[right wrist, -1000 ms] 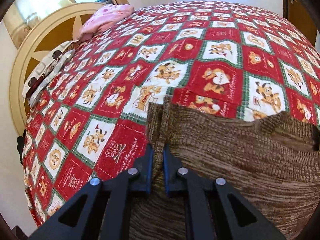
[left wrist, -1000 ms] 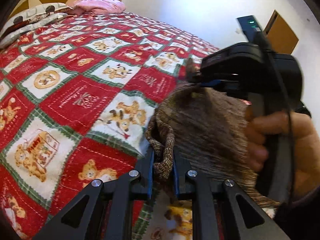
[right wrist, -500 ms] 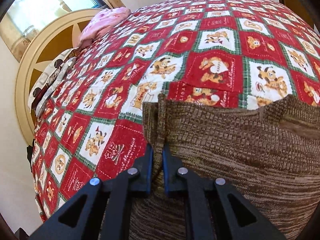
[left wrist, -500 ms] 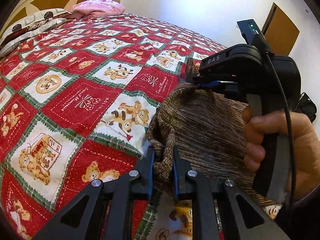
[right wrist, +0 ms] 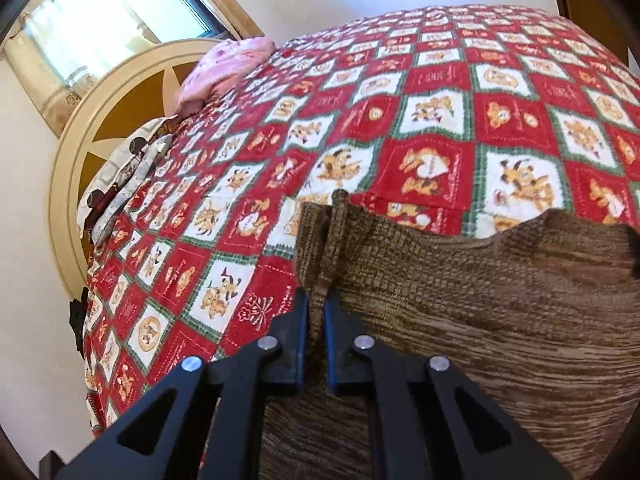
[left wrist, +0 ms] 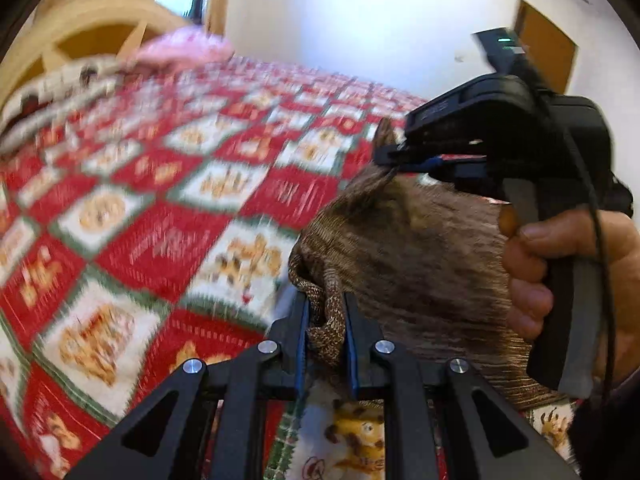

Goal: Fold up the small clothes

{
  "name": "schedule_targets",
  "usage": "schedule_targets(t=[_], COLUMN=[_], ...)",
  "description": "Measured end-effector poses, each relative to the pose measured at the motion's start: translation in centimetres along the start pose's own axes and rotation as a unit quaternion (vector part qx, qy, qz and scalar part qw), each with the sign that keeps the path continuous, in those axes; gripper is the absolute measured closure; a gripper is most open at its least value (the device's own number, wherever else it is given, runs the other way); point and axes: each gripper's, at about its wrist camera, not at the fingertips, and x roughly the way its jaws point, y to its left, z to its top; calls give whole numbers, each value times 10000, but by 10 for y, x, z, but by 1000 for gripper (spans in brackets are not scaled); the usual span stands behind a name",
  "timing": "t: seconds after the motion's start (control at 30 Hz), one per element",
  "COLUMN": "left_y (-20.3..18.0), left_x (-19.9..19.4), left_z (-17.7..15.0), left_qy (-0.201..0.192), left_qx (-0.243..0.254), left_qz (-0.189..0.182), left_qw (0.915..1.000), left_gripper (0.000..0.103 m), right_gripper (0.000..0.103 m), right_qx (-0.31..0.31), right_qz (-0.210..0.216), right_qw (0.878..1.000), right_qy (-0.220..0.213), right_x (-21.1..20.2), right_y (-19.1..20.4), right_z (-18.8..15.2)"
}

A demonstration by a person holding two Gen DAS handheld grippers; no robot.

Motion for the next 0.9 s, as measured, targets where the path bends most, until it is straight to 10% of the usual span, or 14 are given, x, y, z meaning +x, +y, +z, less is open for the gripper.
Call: schedule_targets(t=[0.43,0.9], left_y=[-68,-190], left_x=[-37,-56], left_z=[6,-8], left_qy=[-745,-851], left_qx=[1227,2494], left_qz=[-777,-1861], left_qw=[9866,9465], left_gripper=[87,87], right_gripper=[93,94], right_qx=[412,486], right_qz=[-137,-830], right_qw=[9978,9928], right_qy=[-491,-714], right_x=[-74,-161], right_y=[-55,-143], right_z=[-2,-23])
